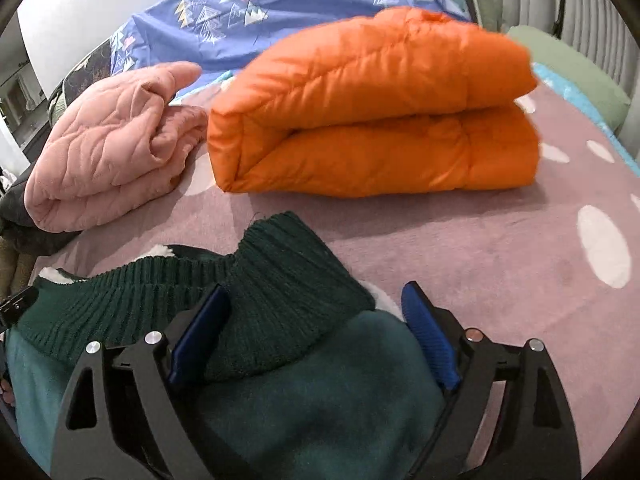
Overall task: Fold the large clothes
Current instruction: 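Press the folded green sweatshirt flat with both tools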
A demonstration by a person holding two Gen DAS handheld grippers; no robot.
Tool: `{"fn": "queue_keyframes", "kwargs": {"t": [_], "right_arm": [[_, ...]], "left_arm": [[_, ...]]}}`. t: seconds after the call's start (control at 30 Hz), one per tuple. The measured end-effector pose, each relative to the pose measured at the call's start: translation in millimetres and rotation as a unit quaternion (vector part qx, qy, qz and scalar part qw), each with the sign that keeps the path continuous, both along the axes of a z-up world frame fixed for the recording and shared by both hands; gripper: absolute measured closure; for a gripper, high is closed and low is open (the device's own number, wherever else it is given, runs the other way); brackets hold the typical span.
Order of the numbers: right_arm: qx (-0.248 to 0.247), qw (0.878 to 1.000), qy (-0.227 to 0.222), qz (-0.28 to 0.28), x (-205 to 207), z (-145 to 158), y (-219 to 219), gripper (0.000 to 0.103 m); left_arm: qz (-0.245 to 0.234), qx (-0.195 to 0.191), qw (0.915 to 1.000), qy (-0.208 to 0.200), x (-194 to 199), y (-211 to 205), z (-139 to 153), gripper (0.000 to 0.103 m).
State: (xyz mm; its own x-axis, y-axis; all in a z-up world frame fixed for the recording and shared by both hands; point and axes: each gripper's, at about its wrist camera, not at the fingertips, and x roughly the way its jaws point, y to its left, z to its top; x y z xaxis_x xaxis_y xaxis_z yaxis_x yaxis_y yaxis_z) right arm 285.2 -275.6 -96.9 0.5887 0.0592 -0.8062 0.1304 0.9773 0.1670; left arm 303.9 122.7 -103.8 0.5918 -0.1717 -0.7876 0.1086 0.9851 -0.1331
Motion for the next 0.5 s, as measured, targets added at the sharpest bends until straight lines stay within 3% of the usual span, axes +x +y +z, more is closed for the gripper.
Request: {"fn": "queue_keyframes", "kwargs": {"t": [0.03,0.07,0.17,0.23,0.3,0.33,0.4,0.47,0.5], "right_arm": [[-0.003,1.000,-0.013,-0.010,-8.2,8.7,-1.7,0.019],[0.000,0.999,-0.031,-0.011,-17.0,18.3,-2.9,0.033],[0.005,0.997,-0.073,-0.014,-34.5,42.1,-6.0,0.062],[0.026,0.995,-0.097,-0.004,-39.6,53.6,-6.2,0.065],[0.037,0.993,-0.109,0.017,-40.2,59.4,-1.0,0.065],[0.028,0.994,-0.105,0.023,-37.9,56.8,3.9,0.065],[-0.009,0.995,-0.099,0.016,-33.3,47.2,7.4,0.062],[-0.049,0.997,-0.055,-0.012,-19.8,22.3,4.2,0.056],[-0.012,0.999,-0.014,-0.032,-10.1,2.4,-8.6,0.053]], "left_arm": [[0.001,0.015,0.9997,-0.017,-7.3,-3.2,9.7,0.020],[-0.002,0.024,0.9993,-0.029,-12.2,-7.5,16.6,0.020],[-0.050,0.006,0.9964,-0.068,-34.6,-25.3,46.5,0.021],[-0.080,0.017,0.9927,-0.089,-42.8,-47.0,60.2,0.021],[-0.096,0.054,0.9894,-0.095,-42.2,-69.2,60.1,0.021],[-0.100,0.071,0.9887,-0.087,-37.2,-79.0,54.8,0.020],[-0.108,0.086,0.9901,-0.025,-18.1,-99.2,18.7,0.019],[-0.097,0.084,0.9916,-0.016,-9.1,-105.4,-6.7,0.018],[-0.096,0.084,0.9917,-0.016,-8.4,-104.9,-5.0,0.018]]}}
